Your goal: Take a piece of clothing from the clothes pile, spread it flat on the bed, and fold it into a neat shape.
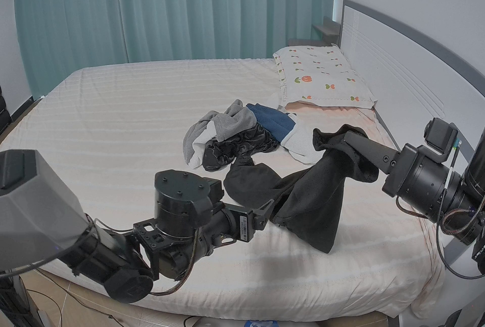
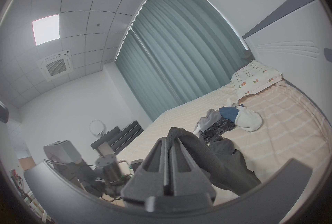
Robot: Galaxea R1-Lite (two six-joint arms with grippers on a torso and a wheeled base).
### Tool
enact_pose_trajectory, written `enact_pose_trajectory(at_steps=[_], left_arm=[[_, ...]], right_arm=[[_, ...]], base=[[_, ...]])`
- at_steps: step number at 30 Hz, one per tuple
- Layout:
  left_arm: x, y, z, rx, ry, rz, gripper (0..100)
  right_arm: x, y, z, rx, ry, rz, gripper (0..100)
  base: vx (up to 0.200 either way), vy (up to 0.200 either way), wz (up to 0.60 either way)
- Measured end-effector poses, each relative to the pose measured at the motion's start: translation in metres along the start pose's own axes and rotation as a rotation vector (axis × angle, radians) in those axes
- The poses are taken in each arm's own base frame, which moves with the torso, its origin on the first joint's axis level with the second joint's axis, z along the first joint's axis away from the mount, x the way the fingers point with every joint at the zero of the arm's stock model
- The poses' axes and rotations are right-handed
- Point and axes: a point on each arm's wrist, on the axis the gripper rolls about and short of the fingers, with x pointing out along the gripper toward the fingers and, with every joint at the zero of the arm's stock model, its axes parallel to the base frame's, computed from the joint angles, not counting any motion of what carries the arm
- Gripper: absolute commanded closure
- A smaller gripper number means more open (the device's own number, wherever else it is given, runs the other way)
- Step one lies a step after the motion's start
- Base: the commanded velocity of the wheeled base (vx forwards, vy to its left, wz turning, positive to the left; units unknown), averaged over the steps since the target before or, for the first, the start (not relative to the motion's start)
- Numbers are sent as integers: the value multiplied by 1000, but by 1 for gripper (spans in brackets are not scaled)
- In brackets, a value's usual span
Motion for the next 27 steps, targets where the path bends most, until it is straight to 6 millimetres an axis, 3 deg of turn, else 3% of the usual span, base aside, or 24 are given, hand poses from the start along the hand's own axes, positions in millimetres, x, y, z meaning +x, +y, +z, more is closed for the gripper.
enact_pose_trajectory(at_steps=[18,27], left_arm=[[57,-2,-12,-119,-58,55,0],[47,15,-32,-106,29,91,0]], right_arm=[[12,17,-5,-3,7,84,100],[9,-8,11,-10,-16,43,100]], base=[[0,0,0],[0,0,0]])
